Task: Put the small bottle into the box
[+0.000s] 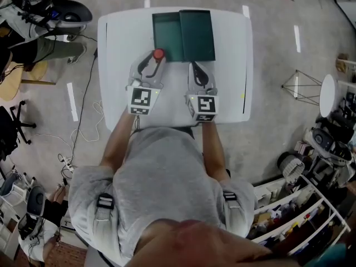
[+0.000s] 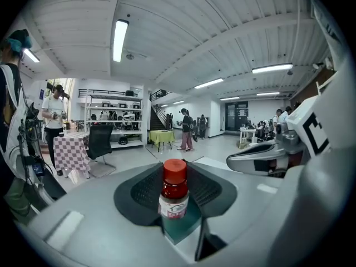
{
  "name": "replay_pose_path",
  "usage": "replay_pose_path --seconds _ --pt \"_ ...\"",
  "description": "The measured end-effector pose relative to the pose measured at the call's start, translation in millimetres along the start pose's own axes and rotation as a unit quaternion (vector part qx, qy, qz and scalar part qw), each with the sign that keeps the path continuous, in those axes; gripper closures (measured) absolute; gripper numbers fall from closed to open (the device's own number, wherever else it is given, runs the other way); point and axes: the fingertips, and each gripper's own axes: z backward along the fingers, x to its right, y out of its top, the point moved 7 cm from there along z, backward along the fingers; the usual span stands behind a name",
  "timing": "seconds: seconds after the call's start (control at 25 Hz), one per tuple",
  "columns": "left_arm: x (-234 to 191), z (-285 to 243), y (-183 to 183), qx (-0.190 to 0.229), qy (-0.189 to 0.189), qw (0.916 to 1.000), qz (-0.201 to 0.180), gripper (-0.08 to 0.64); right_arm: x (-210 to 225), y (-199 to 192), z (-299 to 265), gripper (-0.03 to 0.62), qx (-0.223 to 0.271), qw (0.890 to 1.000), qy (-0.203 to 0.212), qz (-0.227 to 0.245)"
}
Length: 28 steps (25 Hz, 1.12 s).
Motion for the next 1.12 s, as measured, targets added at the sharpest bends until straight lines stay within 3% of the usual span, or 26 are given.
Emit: replay_pose_path --seconds 0.68,1.12 --pt "11.1 -70.6 -23.0 -0.017 -0.028 0.9993 -0.019 0.423 39.9 -14.4 -39.2 0.589 -0.033 0.999 0.009 -0.018" --pt "15.8 -101.3 -44.0 -0.022 -0.044 0.9988 -0.007 0.423 56.1 -29.1 -51.3 0.589 -0.056 0.998 0.012 -0.029"
